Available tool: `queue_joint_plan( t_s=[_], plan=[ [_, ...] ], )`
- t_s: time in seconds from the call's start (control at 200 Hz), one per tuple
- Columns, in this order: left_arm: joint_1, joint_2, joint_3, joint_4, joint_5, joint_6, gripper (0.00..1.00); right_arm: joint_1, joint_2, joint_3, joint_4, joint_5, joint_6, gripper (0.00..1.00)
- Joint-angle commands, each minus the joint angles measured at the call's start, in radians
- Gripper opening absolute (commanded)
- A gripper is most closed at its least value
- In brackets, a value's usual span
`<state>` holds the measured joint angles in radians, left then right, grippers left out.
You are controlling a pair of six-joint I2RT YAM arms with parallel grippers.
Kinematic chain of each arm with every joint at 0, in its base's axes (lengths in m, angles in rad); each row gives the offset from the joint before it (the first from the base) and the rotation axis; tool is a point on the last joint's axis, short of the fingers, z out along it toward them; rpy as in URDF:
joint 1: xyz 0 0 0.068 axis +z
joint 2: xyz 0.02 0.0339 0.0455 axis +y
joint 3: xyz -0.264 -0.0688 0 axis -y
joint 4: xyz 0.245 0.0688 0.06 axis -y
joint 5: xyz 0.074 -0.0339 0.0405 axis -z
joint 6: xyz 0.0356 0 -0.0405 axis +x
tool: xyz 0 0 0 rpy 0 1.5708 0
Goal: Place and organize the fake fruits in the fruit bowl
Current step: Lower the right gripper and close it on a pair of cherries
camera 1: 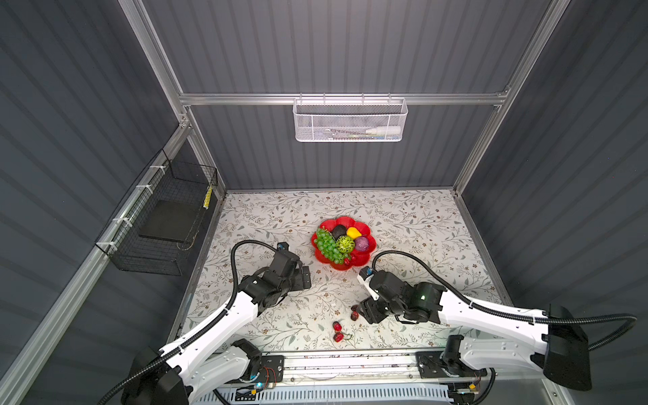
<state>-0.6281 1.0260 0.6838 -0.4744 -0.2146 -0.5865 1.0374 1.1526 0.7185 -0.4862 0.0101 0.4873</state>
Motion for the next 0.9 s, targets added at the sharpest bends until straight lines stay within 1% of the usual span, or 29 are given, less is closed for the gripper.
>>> queue_joint_plan(
  t_s=[0.0,0.165,0.345,0.585,0.795,0.895],
  plan=[
    [0.004,-0.001,0.009,-0.009,-0.015,-0.018,0.95,-0.011,-0.026,-0.023,-0.046,0.018,0.038,0.65],
    [0.004,-0.002,-0.002,-0.007,-0.012,-0.02,0.94,-0.035,-0.027,-0.034,-0.04,-0.014,0.035,0.64],
    [0.004,-0.01,-0.006,-0.011,-0.013,-0.019,0.94,-0.051,0.009,-0.027,-0.001,-0.067,0.018,0.63],
    [0.004,-0.018,-0.029,-0.006,-0.016,-0.038,0.94,-0.05,0.103,0.02,0.029,-0.104,-0.023,0.59],
    [0.004,0.0,-0.021,-0.003,-0.037,-0.038,0.94,-0.044,0.218,0.122,0.036,-0.114,-0.131,0.59],
    [0.004,0.011,-0.012,-0.008,-0.046,-0.032,0.94,-0.02,0.284,0.181,0.014,-0.091,-0.2,0.59]
  ],
)
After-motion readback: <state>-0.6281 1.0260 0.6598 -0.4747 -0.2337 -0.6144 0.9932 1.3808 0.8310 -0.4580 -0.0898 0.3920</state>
